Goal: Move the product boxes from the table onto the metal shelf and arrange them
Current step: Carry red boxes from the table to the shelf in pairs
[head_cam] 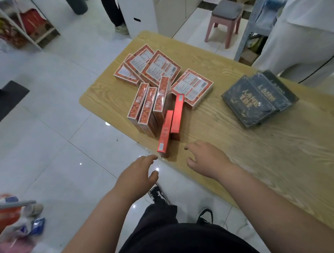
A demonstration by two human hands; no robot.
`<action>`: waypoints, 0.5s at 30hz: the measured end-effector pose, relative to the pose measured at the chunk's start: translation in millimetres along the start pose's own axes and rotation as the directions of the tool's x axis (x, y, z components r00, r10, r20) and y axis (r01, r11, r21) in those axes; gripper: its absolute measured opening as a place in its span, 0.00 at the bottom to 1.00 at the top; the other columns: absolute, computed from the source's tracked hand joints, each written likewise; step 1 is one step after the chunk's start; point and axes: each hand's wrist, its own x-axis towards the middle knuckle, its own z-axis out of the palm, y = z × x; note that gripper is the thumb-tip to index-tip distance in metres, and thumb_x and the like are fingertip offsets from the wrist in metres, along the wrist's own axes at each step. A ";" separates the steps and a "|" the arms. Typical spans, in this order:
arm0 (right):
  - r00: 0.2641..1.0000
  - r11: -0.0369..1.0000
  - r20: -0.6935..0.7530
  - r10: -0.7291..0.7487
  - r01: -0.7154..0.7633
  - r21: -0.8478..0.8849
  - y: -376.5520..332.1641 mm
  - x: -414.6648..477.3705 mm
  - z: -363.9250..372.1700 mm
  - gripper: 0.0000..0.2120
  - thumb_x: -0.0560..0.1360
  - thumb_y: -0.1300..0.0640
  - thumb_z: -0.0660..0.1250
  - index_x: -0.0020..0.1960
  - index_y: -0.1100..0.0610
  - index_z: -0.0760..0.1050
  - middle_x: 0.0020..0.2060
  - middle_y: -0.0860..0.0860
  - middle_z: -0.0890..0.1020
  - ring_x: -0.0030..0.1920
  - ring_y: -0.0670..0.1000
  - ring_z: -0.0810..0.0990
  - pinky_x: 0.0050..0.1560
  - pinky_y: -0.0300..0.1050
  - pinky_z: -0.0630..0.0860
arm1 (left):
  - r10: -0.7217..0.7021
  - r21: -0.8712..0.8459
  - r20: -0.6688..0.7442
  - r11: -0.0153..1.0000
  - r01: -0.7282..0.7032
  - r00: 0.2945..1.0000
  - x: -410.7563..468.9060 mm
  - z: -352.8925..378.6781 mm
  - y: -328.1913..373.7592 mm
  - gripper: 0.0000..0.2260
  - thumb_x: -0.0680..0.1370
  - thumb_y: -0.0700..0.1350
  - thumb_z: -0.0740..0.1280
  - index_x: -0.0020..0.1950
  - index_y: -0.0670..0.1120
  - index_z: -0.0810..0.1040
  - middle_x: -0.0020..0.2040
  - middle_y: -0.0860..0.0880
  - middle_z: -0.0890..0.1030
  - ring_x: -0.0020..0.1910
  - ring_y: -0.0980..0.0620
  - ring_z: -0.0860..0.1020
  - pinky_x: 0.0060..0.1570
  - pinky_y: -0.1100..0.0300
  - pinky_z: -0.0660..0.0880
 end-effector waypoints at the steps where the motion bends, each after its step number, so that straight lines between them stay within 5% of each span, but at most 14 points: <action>1: 1.000 0.999 -0.018 0.017 -0.016 0.039 -1.0 9.2 -1.3 0.23 0.80 0.49 0.61 0.74 0.51 0.69 0.67 0.53 0.74 0.66 0.55 0.74 0.58 0.50 0.76 | 0.001 -0.033 0.007 0.999 -0.001 1.000 10.7 -1.6 -2.9 0.22 0.80 0.53 0.62 0.74 0.58 0.65 0.67 0.57 0.73 0.62 0.57 0.75 0.55 0.58 0.75; 6: 0.961 0.896 -0.042 0.275 -0.240 0.374 -11.5 64.8 -9.5 0.34 0.76 0.45 0.67 0.78 0.52 0.60 0.73 0.55 0.69 0.71 0.56 0.70 0.68 0.53 0.71 | -0.042 -0.489 0.139 0.866 0.106 0.989 68.6 -10.6 -6.5 0.26 0.79 0.54 0.66 0.75 0.55 0.63 0.64 0.56 0.73 0.58 0.59 0.75 0.47 0.66 0.73; 11: 0.878 0.658 0.084 0.472 -0.414 0.629 -15.8 105.6 -13.4 0.41 0.73 0.41 0.73 0.78 0.53 0.60 0.73 0.54 0.72 0.71 0.56 0.72 0.68 0.50 0.70 | 0.023 -0.617 0.319 0.764 0.189 0.948 112.2 -14.6 -12.9 0.31 0.79 0.46 0.67 0.79 0.52 0.58 0.69 0.52 0.71 0.61 0.54 0.77 0.44 0.69 0.71; 15: 0.842 0.563 0.165 0.513 -0.475 0.676 -17.0 116.3 -9.8 0.44 0.67 0.36 0.73 0.77 0.52 0.64 0.67 0.49 0.77 0.66 0.52 0.77 0.67 0.50 0.73 | 0.129 -0.639 0.405 0.748 0.179 0.905 134.9 -13.4 -15.8 0.30 0.77 0.46 0.70 0.76 0.57 0.61 0.63 0.56 0.76 0.53 0.57 0.80 0.46 0.67 0.75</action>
